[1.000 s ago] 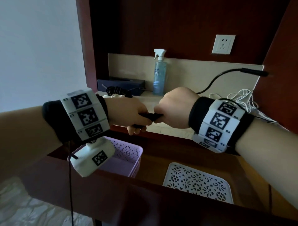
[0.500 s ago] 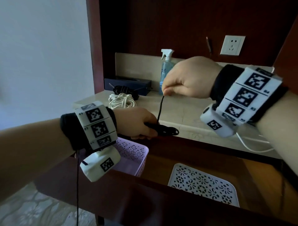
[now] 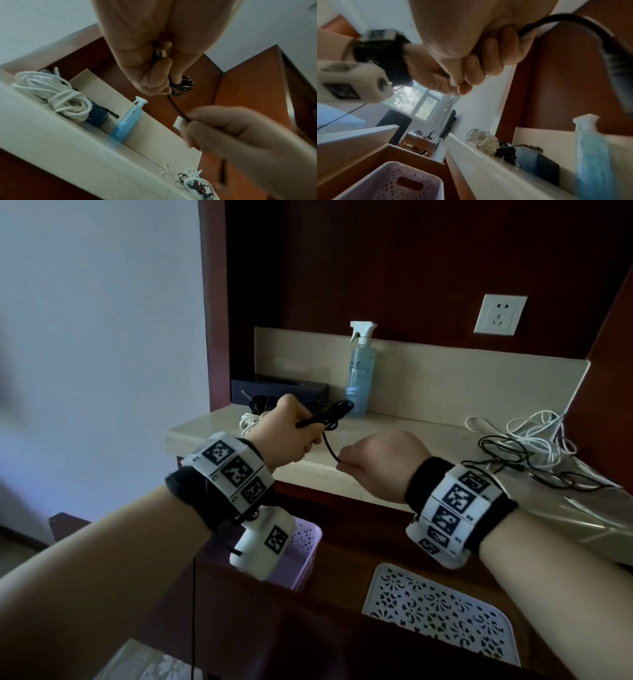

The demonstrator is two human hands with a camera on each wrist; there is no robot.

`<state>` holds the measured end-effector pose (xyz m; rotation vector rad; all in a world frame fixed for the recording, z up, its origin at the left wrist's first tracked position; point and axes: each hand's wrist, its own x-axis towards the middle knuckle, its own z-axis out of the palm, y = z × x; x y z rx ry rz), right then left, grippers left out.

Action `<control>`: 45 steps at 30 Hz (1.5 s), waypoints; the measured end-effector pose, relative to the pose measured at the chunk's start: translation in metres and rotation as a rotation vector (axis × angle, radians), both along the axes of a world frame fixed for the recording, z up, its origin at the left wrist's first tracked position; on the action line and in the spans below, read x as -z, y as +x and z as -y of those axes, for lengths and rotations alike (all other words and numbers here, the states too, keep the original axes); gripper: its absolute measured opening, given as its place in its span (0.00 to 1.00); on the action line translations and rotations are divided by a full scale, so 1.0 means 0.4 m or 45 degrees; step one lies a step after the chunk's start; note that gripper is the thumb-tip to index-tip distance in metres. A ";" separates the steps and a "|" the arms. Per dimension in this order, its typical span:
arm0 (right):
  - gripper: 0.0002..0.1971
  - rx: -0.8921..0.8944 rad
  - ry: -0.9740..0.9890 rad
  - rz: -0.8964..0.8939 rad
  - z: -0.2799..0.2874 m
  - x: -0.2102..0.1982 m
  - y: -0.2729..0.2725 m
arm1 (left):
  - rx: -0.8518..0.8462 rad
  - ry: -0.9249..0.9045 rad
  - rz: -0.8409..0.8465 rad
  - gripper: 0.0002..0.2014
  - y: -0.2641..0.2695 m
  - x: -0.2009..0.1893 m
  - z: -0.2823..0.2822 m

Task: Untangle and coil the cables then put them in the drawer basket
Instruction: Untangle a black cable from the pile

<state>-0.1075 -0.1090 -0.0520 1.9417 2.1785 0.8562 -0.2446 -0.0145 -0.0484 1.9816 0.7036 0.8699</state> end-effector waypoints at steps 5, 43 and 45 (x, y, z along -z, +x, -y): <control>0.12 -0.289 0.128 0.111 0.033 -0.044 -0.011 | 0.187 -0.180 -0.018 0.08 -0.004 0.017 0.005; 0.13 -0.003 -0.082 -0.063 0.050 -0.129 0.012 | 0.256 0.439 -0.210 0.08 0.031 0.024 0.012; 0.09 -0.094 -0.041 -0.279 0.052 -0.127 0.020 | 0.340 0.460 -0.284 0.10 0.030 0.024 0.022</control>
